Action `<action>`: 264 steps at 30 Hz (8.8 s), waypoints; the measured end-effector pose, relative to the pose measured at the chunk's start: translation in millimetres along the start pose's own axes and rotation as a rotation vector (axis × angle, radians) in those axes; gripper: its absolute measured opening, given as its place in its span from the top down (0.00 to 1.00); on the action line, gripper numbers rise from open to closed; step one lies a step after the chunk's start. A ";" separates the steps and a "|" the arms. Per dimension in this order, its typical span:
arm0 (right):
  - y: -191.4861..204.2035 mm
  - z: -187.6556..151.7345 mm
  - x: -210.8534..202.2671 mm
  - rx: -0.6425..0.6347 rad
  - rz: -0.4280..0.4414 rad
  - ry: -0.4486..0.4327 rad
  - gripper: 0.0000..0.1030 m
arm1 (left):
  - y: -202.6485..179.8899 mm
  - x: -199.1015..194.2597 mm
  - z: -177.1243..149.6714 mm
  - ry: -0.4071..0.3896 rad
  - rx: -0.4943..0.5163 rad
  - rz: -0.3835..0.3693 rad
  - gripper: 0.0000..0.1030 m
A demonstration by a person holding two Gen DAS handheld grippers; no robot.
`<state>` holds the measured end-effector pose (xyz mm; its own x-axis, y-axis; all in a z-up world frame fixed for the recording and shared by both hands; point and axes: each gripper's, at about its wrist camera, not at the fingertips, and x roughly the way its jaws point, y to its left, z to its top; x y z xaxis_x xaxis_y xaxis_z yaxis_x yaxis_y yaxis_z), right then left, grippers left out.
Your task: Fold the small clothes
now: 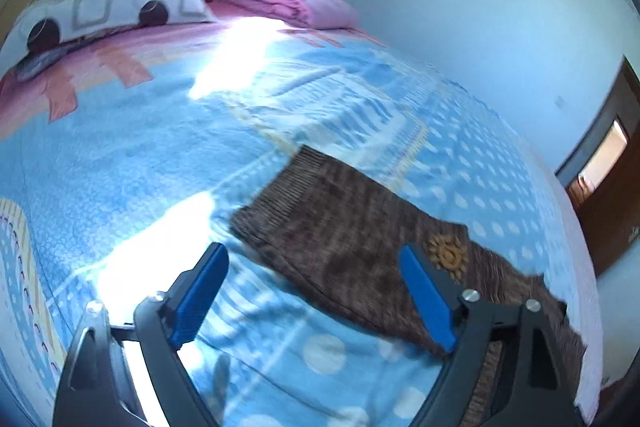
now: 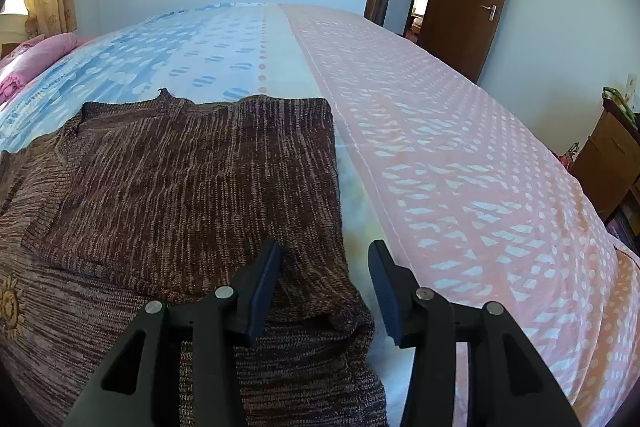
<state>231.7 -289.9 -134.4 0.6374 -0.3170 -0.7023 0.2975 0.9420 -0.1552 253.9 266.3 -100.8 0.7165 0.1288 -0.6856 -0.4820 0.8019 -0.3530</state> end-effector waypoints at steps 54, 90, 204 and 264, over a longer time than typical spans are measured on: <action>-7.1 9.6 -17.1 0.111 0.129 -0.059 0.44 | -227.8 13.1 -163.2 0.198 0.503 -0.399 0.89; 126.0 115.8 -11.5 -0.128 0.727 -0.027 0.95 | -263.3 -35.5 -177.5 0.075 0.557 -0.532 0.87; -88.2 -60.1 -94.1 0.343 0.725 0.245 0.93 | -89.4 -68.0 -131.8 0.454 0.515 -0.547 0.91; -76.0 -28.0 -92.1 -0.014 0.561 0.175 0.38 | -65.1 -94.3 -111.2 0.279 0.925 -0.575 0.29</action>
<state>130.5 -329.3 -77.3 0.5680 0.2521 -0.7835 -0.0614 0.9623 0.2651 161.6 137.1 -84.0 0.5178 -0.4415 -0.7328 0.5264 0.8396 -0.1338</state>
